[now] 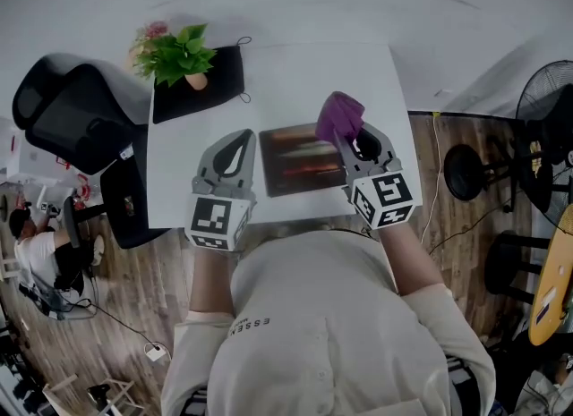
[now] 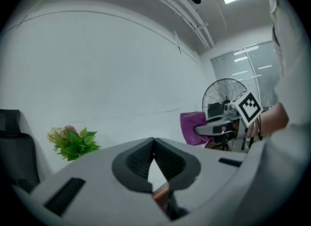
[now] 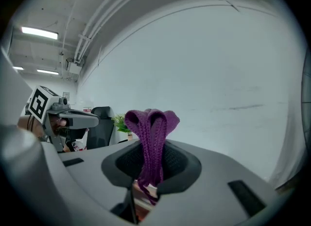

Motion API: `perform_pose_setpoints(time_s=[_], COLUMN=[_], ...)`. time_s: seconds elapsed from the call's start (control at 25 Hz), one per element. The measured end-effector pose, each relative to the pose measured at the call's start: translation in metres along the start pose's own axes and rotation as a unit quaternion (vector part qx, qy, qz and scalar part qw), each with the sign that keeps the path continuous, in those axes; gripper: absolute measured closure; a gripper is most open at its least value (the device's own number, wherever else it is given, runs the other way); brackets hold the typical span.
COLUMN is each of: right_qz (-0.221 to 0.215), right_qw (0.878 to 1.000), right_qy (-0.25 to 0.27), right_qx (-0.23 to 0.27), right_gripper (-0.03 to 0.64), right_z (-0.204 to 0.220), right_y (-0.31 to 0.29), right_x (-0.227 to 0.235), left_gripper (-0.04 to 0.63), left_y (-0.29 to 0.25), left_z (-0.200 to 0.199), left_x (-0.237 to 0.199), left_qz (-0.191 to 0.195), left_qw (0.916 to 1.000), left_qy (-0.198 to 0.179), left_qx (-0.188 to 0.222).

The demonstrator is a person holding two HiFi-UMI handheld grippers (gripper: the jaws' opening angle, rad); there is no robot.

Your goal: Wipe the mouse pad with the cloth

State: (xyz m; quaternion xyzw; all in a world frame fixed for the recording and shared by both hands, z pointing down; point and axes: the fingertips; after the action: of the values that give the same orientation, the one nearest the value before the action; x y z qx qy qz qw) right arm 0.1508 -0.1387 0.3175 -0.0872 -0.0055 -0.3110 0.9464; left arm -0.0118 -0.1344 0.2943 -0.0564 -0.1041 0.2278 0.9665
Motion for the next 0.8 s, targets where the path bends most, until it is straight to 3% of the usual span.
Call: perform_pose_setpoints(time_s=[0.8], right_qz=[0.026], right_qw=[1.000], right_qy=[0.011], right_qx=[0.013], right_gripper=[0.532], right_z=[-0.006], right_y=[-0.009], right_x=[0.008], left_gripper=[0.594], left_y=[-0.004], left_z=[0.009], left_x=[-0.019], left_qz=[-0.017], left_qw=[0.9997], left_qy=[0.019], left_qx=[-0.007])
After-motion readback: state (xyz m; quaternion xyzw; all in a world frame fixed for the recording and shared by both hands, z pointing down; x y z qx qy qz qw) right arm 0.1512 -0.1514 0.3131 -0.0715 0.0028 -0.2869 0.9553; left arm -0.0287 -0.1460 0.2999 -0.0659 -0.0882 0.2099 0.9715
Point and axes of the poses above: the fingertips, and each gripper's own axes: y backward along the fingers, x to its right, z out of its underside, and after that the axes turned 11 degrees about -z, right-handed
